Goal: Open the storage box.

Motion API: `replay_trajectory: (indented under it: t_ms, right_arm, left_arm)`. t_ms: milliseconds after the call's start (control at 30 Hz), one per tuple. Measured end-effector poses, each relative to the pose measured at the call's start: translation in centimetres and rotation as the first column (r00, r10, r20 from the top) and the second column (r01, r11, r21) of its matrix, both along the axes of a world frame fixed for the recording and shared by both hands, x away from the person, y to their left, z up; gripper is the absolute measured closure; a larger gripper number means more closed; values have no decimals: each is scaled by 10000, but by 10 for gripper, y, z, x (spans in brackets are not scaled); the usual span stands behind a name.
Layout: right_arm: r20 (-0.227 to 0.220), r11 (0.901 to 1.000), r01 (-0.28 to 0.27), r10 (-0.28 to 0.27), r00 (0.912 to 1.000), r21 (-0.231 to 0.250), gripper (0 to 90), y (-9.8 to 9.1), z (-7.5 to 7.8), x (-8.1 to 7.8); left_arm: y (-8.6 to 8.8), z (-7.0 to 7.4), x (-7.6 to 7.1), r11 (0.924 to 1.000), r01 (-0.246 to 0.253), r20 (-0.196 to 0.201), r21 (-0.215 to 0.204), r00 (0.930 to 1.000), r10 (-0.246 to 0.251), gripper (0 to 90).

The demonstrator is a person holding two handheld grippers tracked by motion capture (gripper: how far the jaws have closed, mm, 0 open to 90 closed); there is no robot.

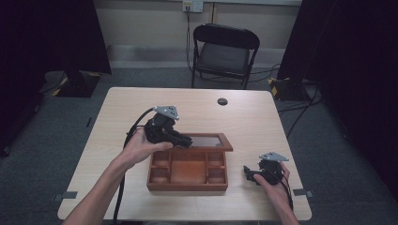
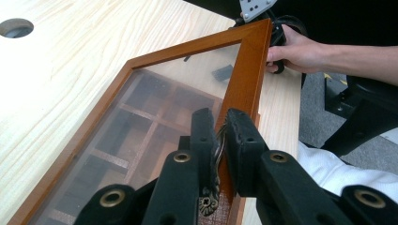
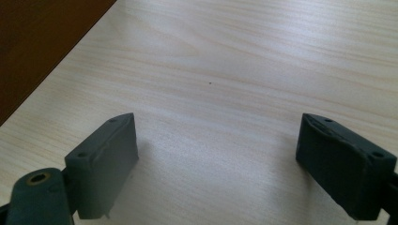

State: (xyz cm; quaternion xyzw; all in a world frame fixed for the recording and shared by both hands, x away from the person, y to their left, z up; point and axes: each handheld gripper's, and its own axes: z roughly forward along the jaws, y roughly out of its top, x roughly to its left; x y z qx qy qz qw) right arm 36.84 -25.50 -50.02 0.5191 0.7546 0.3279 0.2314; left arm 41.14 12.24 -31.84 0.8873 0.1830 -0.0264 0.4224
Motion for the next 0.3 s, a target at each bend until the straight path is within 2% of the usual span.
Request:
replay_trajectory:
  t_ms: [300]
  right_arm:
    - [-5,10000,-5,5,10000,-13,122,0,0,1]
  left_arm:
    - [0,-1,1,9999,8,-27,-113,10000,-8,816]
